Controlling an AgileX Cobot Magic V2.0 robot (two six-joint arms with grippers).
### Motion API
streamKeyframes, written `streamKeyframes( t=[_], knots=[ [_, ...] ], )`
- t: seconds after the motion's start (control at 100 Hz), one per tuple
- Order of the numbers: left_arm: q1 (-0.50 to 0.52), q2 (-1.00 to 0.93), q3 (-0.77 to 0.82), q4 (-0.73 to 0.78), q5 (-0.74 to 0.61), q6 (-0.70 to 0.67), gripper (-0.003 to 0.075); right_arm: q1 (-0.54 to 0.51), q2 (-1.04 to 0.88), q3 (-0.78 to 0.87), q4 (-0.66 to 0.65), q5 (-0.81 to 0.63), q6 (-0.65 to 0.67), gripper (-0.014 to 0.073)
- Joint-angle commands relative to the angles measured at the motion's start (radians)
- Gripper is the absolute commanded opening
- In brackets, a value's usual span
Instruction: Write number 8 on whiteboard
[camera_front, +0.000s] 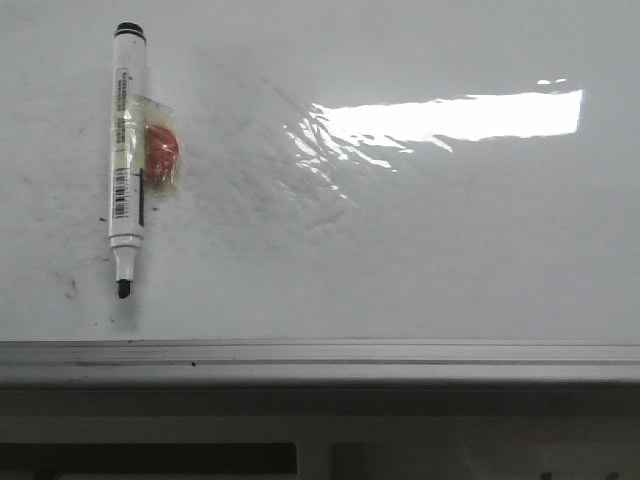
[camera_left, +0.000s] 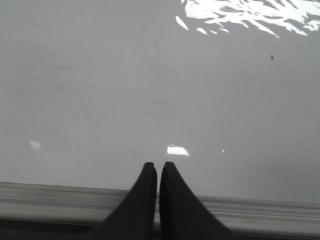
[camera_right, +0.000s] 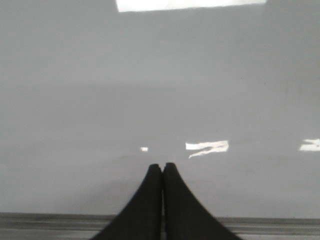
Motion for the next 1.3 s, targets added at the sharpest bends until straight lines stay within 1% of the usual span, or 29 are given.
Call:
streamKeyframes(
  t=[0.0, 0.47, 0.54, 0.63, 0.73, 0.82, 0.95, 1.07, 1.29],
  knots=[
    [0.002, -0.028, 0.04, 0.0, -0.038, -0.002, -0.002, -0.006, -0.021, 0.014, 0.003, -0.025, -0.001, -0.0064],
    [0.002, -0.028, 0.04, 0.0, -0.039, -0.002, -0.002, -0.006, -0.021, 0.014, 0.003, -0.029, -0.001, -0.0064],
    [0.002, -0.028, 0.04, 0.001, -0.061, -0.002, -0.002, -0.006, -0.021, 0.014, 0.003, -0.029, -0.001, -0.0064],
    [0.002, -0.028, 0.04, 0.045, -0.092, -0.002, -0.002, -0.006, -0.021, 0.014, 0.003, -0.029, -0.001, -0.0064],
    [0.002, -0.028, 0.04, 0.104, -0.09, -0.002, -0.002, -0.006, -0.021, 0.014, 0.003, -0.031, -0.001, -0.0064],
    [0.002, -0.028, 0.04, 0.136, -0.092, -0.002, -0.002, -0.006, -0.021, 0.014, 0.003, -0.057, -0.001, -0.0064],
    [0.002, -0.028, 0.04, 0.135, -0.092, -0.002, -0.002, -0.006, -0.021, 0.014, 0.003, -0.093, -0.001, -0.0064],
    [0.002, -0.028, 0.04, 0.131, -0.098, -0.002, -0.002, -0.006, -0.021, 0.014, 0.003, -0.175, -0.001, -0.0064],
    [0.002, -0.028, 0.04, 0.12, -0.114, -0.002, -0.002, -0.006, -0.021, 0.014, 0.003, -0.271, 0.0, -0.0064]
  ],
)
